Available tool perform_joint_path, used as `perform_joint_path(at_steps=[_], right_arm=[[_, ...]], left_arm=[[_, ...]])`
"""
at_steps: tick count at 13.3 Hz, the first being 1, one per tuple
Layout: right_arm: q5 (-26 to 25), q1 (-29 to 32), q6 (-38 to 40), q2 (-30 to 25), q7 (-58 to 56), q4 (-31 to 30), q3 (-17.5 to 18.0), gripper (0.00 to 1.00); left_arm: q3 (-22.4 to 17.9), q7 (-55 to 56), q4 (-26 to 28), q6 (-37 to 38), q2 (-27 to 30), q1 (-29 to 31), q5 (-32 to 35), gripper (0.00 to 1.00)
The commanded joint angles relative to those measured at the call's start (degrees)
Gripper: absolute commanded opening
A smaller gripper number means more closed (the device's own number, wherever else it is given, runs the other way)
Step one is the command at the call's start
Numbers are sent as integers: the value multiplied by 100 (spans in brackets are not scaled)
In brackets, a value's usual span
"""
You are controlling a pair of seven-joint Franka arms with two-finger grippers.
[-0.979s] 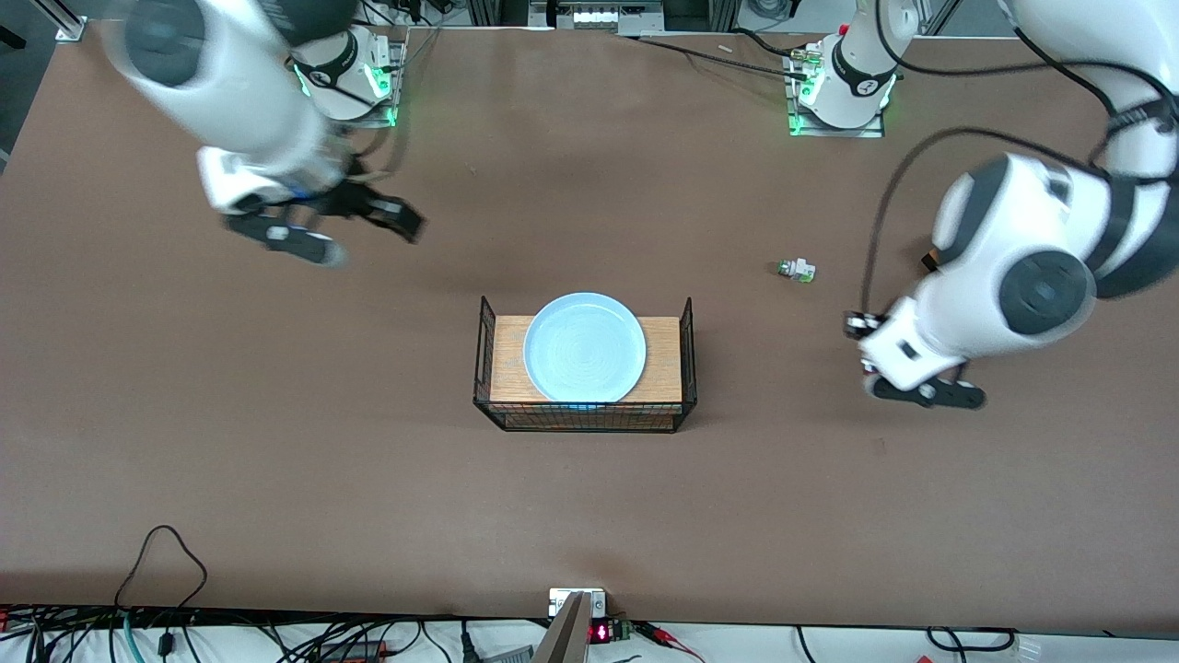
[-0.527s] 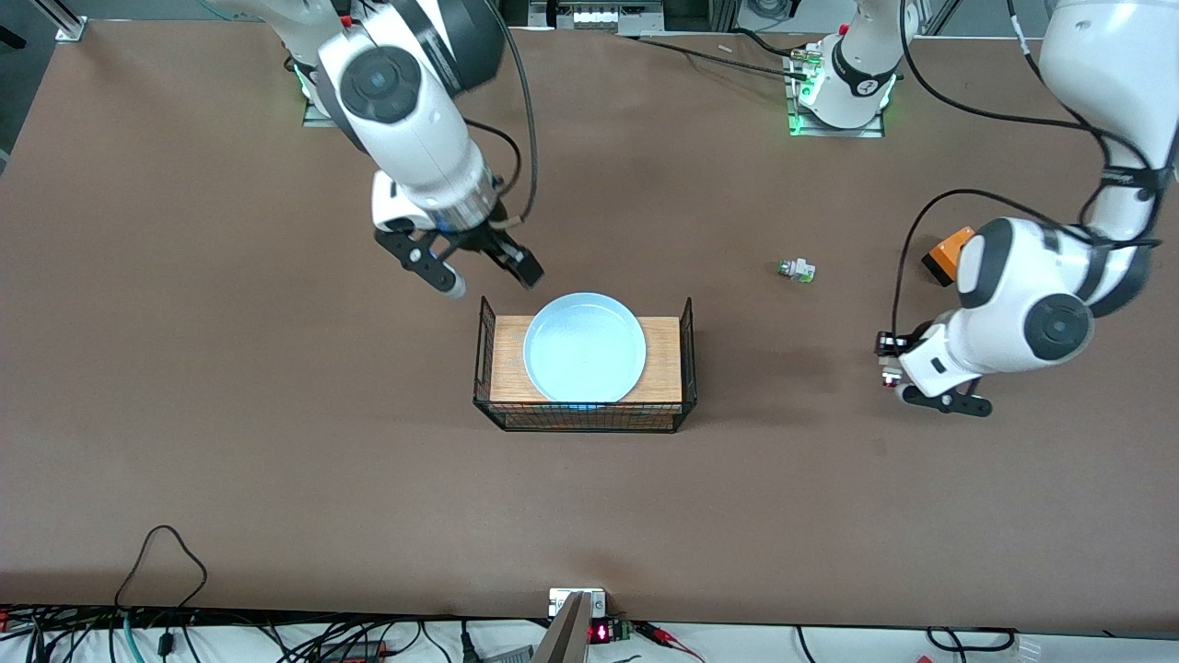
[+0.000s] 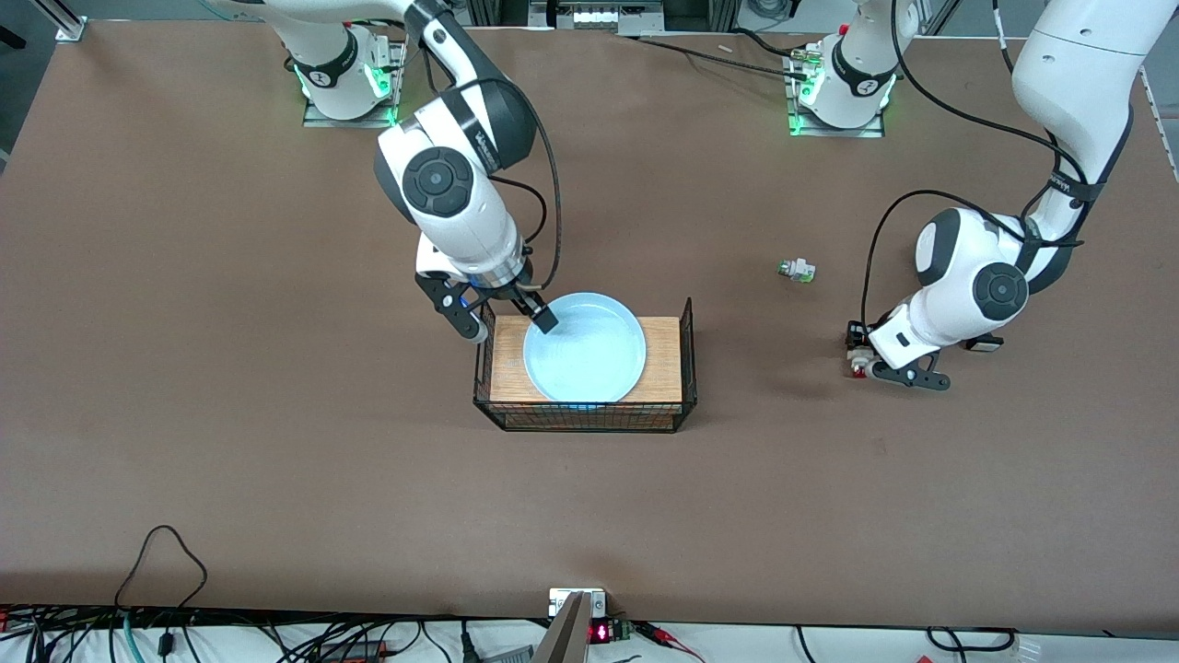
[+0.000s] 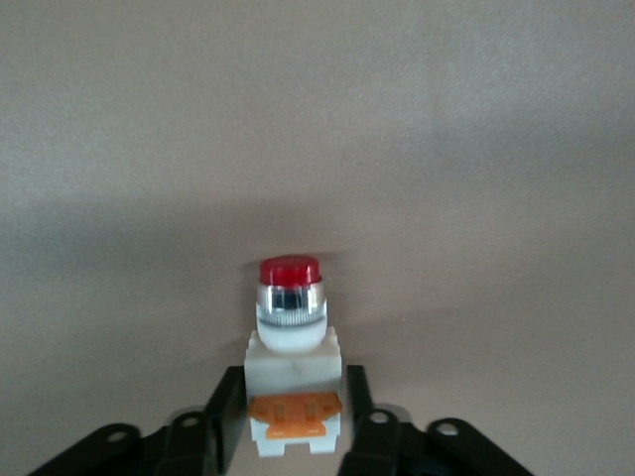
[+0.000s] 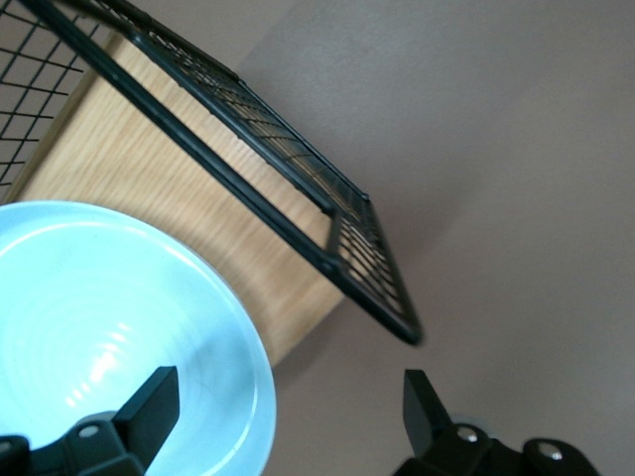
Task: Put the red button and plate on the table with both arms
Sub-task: 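Carry the button away with the left gripper while the right gripper reaches the plate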
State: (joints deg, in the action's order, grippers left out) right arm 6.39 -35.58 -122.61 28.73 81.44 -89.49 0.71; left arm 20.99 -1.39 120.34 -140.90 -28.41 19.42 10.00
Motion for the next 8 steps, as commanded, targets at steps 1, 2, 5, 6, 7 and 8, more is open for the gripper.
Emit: perform_joint_path(at_steps=[1,2,5,6,7,8], right_arm=[[64,-115,-87,176,241,152,-62,93],[55,-124,-96,194,241,152,-62,91],[55,-124,-219,273,241,143,-62,77],[55,-133,-263,282,250,143,-62,68],[37,-124,-281,282,241,143,-62,54],[29,-124,-290,282,241,143,-62,41]], left_arm=[[28,-54,-11,1,55,106,2,100],[36,-28,-28,19,160,97,2,100],[159,-10,-658,1182,529,27,-7,100],[264,42,-1122,1823,512,27,-7,100],[317,95,-1440,2334,512,18,-7,100],[414,148,-1765,2757,521,0,-7,100]])
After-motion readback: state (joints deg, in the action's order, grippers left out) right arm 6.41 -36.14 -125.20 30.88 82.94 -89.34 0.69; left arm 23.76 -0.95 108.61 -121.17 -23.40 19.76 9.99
